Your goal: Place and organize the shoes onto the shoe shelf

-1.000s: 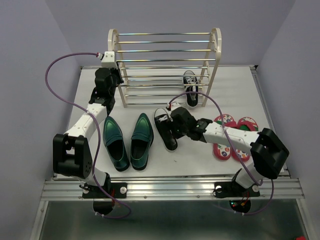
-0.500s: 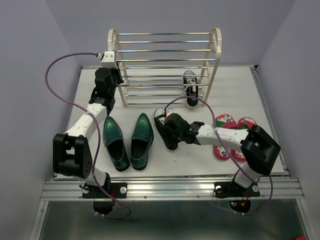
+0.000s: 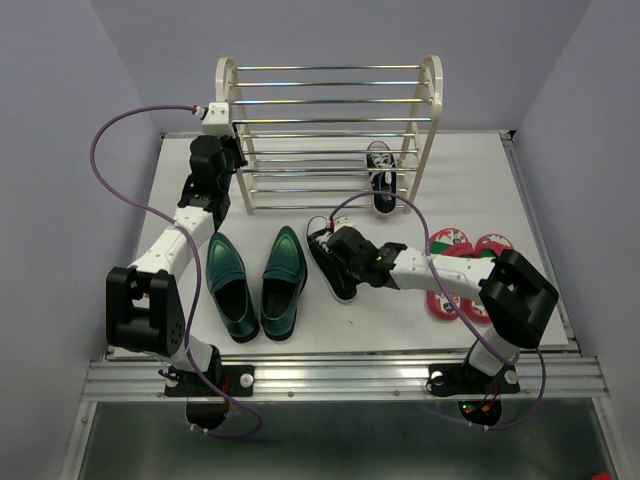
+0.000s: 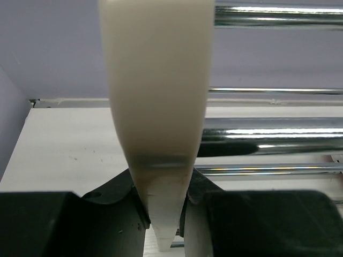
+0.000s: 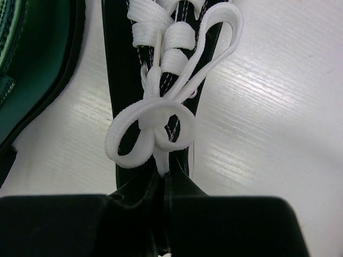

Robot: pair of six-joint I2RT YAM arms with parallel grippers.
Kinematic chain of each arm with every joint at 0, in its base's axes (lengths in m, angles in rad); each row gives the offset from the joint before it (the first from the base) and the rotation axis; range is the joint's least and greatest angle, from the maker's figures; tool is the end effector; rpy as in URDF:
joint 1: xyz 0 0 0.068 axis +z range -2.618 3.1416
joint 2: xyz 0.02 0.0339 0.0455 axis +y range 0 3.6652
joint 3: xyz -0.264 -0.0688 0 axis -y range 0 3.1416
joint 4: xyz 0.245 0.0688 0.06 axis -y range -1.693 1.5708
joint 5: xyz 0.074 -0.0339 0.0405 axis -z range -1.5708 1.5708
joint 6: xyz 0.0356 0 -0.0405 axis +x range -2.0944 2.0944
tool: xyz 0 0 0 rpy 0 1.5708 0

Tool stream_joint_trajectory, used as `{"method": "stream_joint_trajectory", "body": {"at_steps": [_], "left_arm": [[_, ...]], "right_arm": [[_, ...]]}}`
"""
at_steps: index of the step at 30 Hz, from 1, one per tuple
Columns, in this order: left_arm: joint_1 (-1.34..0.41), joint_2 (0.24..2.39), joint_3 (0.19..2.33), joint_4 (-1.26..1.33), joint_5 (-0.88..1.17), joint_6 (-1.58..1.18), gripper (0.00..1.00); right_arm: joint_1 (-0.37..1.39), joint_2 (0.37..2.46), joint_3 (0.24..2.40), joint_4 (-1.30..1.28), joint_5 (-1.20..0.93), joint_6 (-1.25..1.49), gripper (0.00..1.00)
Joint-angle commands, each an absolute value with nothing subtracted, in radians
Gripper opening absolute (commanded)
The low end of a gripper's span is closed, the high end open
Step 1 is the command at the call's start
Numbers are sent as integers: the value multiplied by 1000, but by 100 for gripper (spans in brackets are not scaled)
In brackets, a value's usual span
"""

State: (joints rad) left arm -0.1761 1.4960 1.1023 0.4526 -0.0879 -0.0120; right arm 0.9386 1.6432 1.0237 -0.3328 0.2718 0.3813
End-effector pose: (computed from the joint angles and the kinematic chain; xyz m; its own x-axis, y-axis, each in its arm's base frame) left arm 0.3538 -0.0598 0.3446 0.0569 -0.0223 -0.9981 0.0889 0.9959 -0.0171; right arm 0.2064 0.2656 0.1952 -0.7018 -0.3515 -0.6196 -0.4568 0.8895 0.0127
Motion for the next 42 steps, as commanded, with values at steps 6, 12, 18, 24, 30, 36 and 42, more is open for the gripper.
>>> {"method": "stream_joint_trajectory", "body": {"at_steps": [6, 12, 18, 24, 30, 36, 42], "left_arm": [[-175, 1508, 1123, 456, -84, -83, 17], [-175, 1506, 1120, 456, -94, -83, 17], [-175, 1506, 1117, 456, -92, -86, 17], [-175, 1508, 1115, 456, -84, -90, 16], [-175, 1513, 1118, 456, -74, -100, 16], [-175, 1522, 1120, 456, -69, -110, 16], [-175, 1532, 1124, 456, -61, -127, 15]], "right_arm": [[957, 1485, 940, -77, 445, 276, 1], [957, 1411, 896, 84, 471, 249, 1], [957, 1413, 916, 97, 471, 265, 1], [905, 1371, 925, 112, 445, 325, 1], [790, 1322, 911, 129, 352, 406, 1], [739, 1319, 911, 146, 341, 439, 1], [697, 1362, 936, 195, 367, 454, 1]]}}
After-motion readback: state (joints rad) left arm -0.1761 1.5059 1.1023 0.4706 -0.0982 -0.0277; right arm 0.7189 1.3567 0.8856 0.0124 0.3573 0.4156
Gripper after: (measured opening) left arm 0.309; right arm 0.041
